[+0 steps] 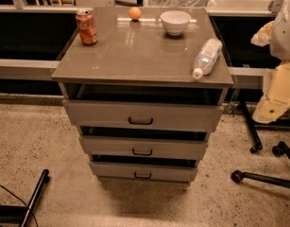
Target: Open top drawer
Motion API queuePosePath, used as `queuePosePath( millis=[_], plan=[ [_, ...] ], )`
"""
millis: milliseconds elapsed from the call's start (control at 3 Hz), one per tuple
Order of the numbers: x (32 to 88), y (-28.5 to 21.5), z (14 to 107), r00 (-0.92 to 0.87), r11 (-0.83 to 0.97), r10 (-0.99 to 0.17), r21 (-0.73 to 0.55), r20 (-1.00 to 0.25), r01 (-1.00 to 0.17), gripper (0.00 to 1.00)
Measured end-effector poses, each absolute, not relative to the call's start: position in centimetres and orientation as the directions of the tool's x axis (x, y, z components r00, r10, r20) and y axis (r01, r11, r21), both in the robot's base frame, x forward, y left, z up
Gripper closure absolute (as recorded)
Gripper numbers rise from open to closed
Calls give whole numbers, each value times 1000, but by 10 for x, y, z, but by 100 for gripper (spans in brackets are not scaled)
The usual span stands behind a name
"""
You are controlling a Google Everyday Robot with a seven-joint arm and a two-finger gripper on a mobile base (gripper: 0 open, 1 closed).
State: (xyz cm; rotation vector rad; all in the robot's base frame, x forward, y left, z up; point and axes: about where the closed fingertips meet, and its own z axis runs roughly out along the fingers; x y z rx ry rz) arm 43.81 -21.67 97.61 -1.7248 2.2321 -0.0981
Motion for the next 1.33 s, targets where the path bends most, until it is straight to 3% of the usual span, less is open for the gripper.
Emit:
queuePosePath(
  millis=[667, 1333],
  plan=[
    [443, -210, 967, -198, 248, -958, -254, -207, -935, 0],
    [466, -170, 833, -138, 184, -948, -139, -287, -973, 0]
  ],
)
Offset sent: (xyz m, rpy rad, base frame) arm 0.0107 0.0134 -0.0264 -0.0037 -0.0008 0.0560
